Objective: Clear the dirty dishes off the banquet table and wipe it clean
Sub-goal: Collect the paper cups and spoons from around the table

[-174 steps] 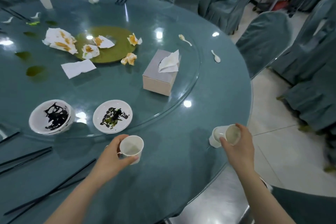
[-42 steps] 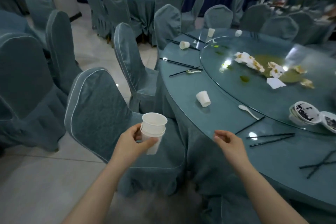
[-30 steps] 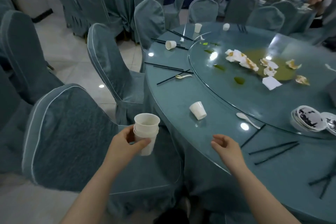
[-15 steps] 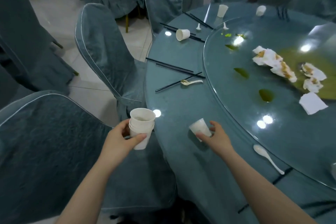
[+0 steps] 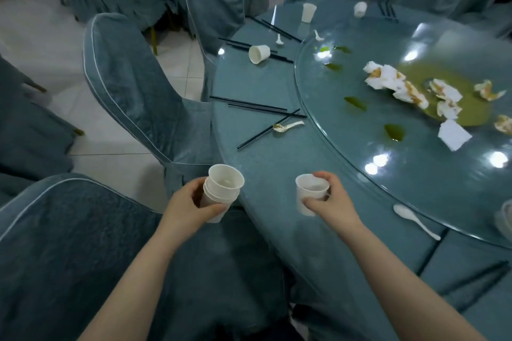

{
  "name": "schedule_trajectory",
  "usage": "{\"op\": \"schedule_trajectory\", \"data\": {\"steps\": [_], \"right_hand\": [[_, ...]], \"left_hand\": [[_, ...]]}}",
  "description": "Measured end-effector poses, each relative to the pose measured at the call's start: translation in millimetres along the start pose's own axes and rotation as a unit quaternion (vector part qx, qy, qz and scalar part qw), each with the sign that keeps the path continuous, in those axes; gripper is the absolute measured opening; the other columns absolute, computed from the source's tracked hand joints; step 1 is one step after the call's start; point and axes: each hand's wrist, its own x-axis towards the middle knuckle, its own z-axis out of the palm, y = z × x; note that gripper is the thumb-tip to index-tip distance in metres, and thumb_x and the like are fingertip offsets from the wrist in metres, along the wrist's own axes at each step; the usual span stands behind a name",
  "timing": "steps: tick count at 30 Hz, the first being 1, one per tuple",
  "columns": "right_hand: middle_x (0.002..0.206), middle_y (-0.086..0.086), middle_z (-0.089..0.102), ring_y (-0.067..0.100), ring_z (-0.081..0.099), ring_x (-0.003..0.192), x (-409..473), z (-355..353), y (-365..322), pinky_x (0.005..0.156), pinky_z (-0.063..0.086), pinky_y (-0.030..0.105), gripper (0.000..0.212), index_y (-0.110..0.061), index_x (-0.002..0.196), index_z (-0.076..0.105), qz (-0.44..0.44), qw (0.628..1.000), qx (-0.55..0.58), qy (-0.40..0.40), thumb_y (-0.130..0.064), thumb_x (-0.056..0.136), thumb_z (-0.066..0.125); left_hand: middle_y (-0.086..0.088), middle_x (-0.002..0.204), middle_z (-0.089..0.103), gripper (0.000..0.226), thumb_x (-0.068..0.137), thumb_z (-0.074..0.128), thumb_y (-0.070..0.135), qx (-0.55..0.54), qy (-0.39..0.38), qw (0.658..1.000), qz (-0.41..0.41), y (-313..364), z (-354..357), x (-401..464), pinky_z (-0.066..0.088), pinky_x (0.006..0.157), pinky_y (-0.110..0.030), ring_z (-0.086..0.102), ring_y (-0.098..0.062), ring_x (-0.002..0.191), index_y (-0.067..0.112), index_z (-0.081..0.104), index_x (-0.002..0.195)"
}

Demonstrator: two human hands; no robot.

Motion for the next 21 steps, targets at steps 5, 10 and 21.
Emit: {"op": "schedule_trajectory", "data": {"steps": [5, 10, 21], "right_hand": [[0.105, -0.023, 0.060, -0.006, 0.061, 0.086, -26, 23, -44, 0.070, 0.050, 0.010, 0.071, -0.044, 0.126, 0.044, -0.068, 0.992, 0.103, -0.004, -0.009, 0.074, 0.075], [0.116, -0.010, 0.062, 0.003, 0.062, 0.099, -39, 36, -56, 0.079, 0.054, 0.022, 0.060, -0.027, 0.126, 0.051, -0.084, 0.986, 0.143, -0.007, -0.004, 0.076, 0.074], [0.122, -0.004, 0.057, 0.015, 0.056, 0.113, -45, 14, -45, 0.093, 0.051, 0.032, 0.058, -0.025, 0.129, 0.044, -0.062, 0.990, 0.104, -0.077, -0.008, 0.081, 0.072]], "left_hand": [[0.023, 0.100, 0.064, 0.060, 0.063, 0.086, 0.019, 0.032, -0.046, 0.998, 0.024, -2, -2, 2, 0.041, 0.071, -0.008, 0.059, 0.009, 0.092, 0.038, 0.057, 0.112], [0.030, 0.099, 0.065, 0.060, 0.059, 0.086, 0.028, 0.066, -0.095, 0.992, 0.060, 8, 4, 5, 0.043, 0.070, -0.008, 0.058, 0.012, 0.093, 0.054, 0.057, 0.104], [0.033, 0.089, 0.064, 0.053, 0.054, 0.081, 0.042, 0.160, -0.144, 0.968, 0.130, 40, 38, 17, 0.046, 0.069, -0.017, 0.058, 0.012, 0.084, 0.055, 0.059, 0.100]]}}
